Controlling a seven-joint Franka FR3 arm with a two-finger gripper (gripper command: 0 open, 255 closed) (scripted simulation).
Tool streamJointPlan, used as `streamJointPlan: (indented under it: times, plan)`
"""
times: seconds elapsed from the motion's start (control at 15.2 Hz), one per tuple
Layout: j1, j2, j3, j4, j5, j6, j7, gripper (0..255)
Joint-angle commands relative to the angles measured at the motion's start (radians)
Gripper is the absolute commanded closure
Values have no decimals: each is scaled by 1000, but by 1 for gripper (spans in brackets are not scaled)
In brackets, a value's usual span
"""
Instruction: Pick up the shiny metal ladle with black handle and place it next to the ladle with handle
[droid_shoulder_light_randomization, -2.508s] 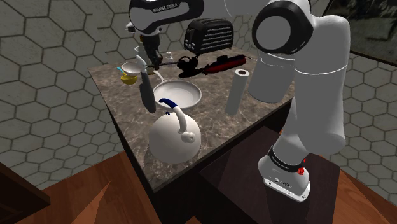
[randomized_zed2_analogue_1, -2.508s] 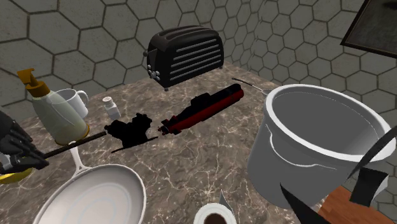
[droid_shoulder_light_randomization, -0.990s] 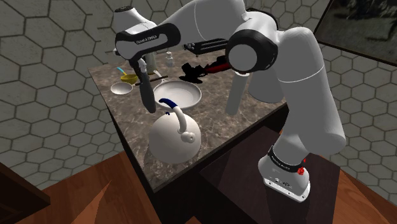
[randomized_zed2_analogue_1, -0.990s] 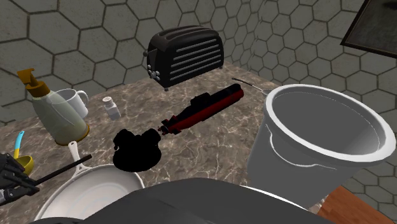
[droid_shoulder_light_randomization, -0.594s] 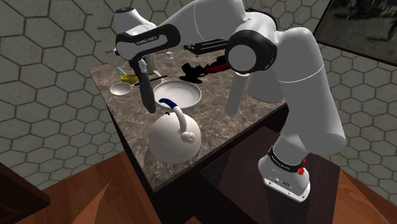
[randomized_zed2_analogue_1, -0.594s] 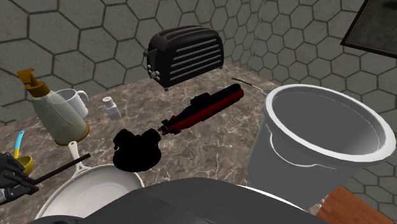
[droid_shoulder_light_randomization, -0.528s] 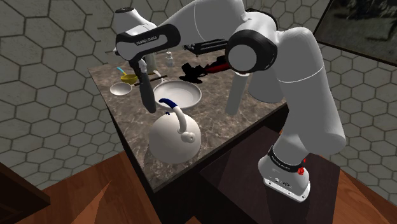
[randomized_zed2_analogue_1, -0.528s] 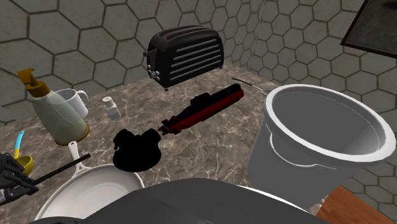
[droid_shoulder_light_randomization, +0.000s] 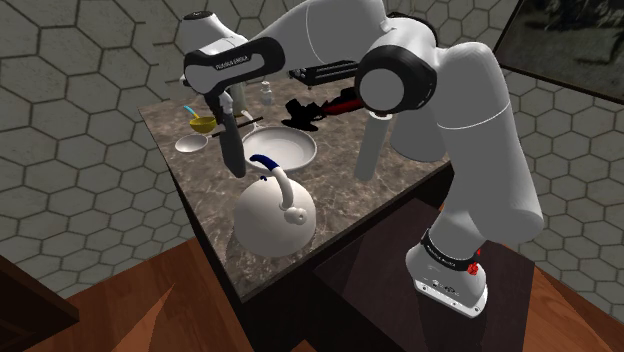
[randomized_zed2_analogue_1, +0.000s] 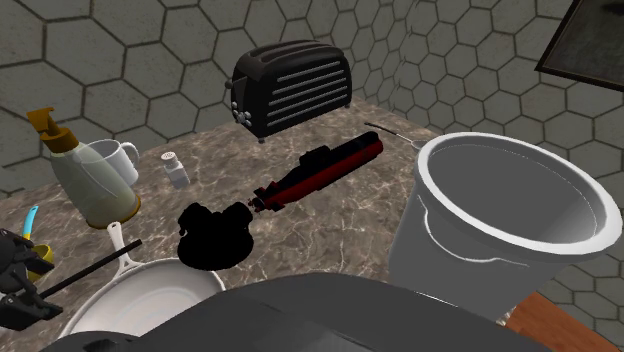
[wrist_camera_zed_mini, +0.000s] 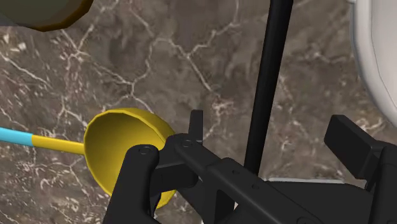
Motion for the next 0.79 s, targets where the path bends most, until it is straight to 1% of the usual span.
streamJointPlan:
  times: [0.0,0.26,0.73]
  plan:
    - [6,23,3,0,-2,-1,9,0]
    - [16,-18,-2,61,-10,-102,13,0]
    - [16,-18,-2,61,-10,-102,13,0]
